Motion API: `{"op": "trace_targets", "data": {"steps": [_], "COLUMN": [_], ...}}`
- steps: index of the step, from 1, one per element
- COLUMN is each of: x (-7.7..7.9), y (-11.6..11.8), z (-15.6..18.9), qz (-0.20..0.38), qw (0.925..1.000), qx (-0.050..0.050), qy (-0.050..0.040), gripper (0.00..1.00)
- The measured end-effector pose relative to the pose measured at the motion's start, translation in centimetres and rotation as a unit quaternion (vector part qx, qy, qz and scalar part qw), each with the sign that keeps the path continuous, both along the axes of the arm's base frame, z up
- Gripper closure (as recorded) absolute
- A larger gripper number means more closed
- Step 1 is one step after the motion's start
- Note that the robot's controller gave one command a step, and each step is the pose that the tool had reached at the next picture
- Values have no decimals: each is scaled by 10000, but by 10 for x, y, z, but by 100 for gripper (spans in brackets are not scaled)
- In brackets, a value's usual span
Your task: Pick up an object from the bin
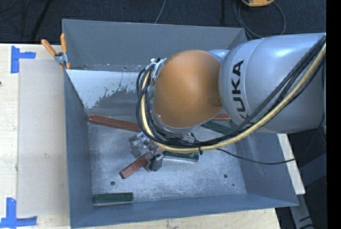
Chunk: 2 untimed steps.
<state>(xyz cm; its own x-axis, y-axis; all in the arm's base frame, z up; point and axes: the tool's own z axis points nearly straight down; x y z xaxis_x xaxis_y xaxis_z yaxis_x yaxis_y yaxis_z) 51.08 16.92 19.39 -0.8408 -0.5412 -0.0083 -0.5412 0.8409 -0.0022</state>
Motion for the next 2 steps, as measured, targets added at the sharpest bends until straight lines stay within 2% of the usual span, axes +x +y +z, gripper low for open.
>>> {"op": "trace_targets", "data": {"steps": [1, 2], "x": [-3, -18], "y": [-12, -11], "z": [41, 28], "qz": [436, 825], "qw": [9990, 9966], "qx": [-10, -17], "qy": [19, 45], "gripper": [100, 100]}}
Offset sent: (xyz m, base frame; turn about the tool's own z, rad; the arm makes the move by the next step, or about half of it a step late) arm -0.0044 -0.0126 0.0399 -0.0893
